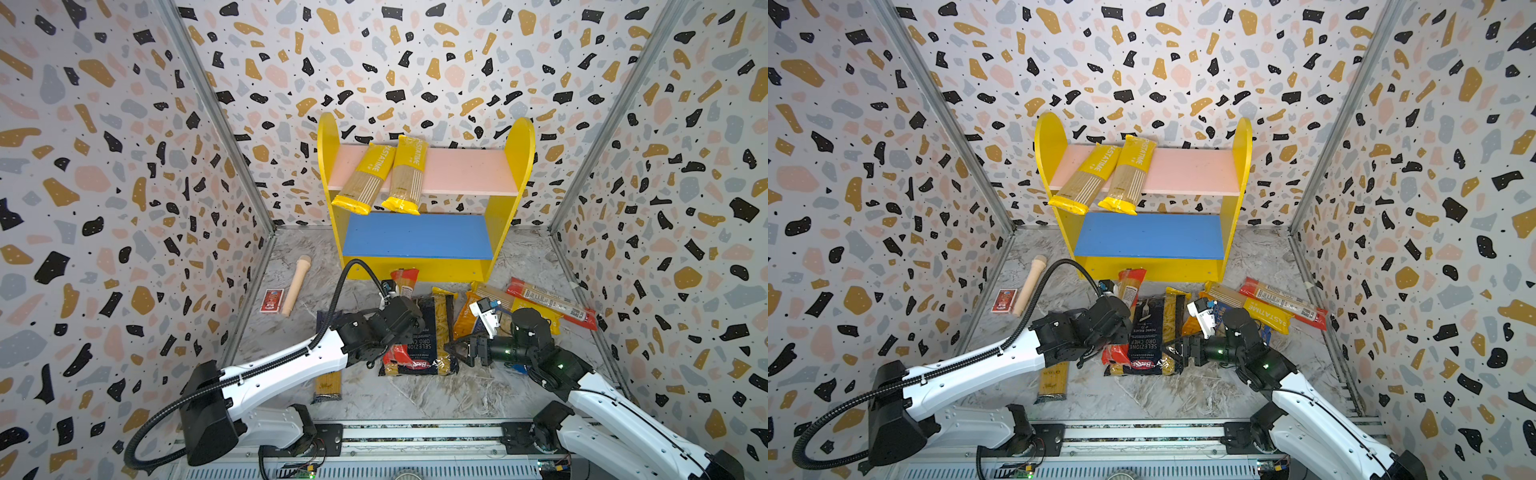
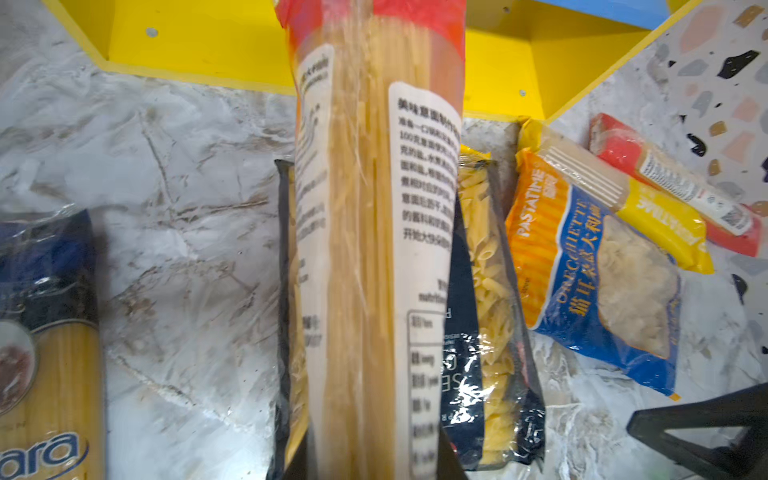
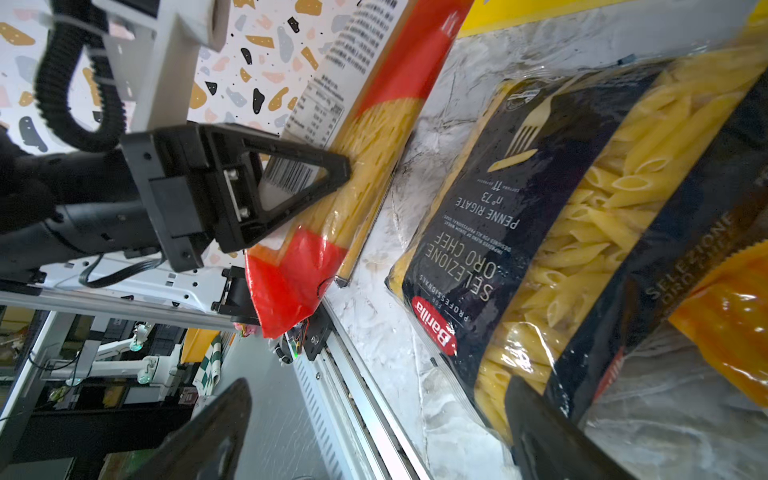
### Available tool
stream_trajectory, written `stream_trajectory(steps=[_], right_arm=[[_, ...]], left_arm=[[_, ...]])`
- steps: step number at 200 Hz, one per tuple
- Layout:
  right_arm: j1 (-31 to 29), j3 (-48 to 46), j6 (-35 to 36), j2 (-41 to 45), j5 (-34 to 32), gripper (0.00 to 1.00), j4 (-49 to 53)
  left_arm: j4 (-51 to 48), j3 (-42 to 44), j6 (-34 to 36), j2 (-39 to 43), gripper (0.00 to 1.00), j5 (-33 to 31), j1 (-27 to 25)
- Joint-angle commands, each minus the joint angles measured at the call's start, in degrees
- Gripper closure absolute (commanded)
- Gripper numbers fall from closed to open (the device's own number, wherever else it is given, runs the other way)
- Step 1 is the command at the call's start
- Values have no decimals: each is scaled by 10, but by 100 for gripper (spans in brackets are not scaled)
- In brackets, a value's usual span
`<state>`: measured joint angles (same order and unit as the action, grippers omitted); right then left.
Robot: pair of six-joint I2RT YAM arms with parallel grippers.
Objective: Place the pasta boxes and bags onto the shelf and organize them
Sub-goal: 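Lift the spaghetti pack upright with the left gripper while the right gripper rises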
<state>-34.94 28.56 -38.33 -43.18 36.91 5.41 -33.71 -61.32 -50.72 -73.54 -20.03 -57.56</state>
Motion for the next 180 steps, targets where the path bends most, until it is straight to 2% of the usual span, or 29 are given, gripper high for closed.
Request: stream_trajectory(steps=[1, 59, 89, 180], right_arm=[[-7, 8, -15, 7, 21, 5, -29], [-27, -3, -26, 7, -2, 5, -56], [-26, 12, -9, 28, -24, 5, -19], [-25, 41, 11, 68, -63, 5, 48]], left_arm=[[77, -36, 23, 11, 76, 1, -1], [117, -77, 24, -7, 78, 68, -2], [126, -101, 29, -11, 79, 99, -5], [64, -248, 72, -34, 79, 91, -36]])
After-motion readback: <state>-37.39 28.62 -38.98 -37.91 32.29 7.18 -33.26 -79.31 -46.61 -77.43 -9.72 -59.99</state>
